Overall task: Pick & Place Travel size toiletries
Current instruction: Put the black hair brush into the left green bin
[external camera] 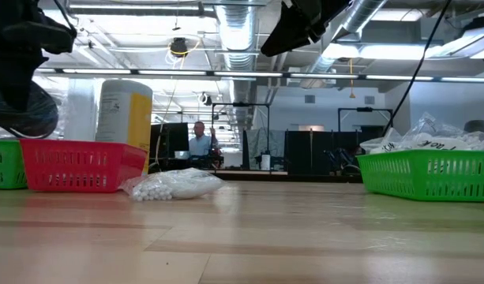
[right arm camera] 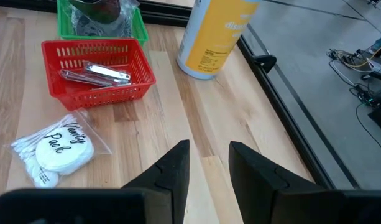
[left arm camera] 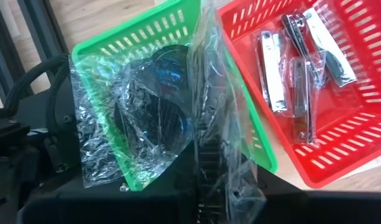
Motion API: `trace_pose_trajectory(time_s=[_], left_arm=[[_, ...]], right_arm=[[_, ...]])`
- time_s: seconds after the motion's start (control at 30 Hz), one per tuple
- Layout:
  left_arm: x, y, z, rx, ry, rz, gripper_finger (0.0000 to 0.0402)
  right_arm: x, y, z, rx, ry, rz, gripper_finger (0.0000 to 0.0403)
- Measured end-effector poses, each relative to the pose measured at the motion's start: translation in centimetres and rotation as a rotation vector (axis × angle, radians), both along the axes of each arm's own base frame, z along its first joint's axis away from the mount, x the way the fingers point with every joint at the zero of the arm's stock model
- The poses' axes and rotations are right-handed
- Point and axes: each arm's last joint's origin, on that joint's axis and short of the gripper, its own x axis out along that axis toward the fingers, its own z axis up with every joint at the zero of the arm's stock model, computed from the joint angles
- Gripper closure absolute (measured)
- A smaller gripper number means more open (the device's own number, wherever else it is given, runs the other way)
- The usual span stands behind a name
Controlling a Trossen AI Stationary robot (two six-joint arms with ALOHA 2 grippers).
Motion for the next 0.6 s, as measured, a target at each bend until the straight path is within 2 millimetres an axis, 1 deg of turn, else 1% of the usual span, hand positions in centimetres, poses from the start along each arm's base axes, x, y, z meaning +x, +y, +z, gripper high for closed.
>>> trace_pose_trajectory(time_s=[0.43, 0.6], left_arm=[[0.19, -0.02, 0.01, 0.013, -0.029, -0.002, 0.0369], [0.23, -0.04, -0.02, 0.016, -0.027, -0.011, 0.0357]], right_arm=[[0.00, 0.00, 0.00, 0.000, 0.000, 0.000, 0.0300], [0.00, 0.00, 0.00, 0.000, 0.000, 0.000, 0.0300]])
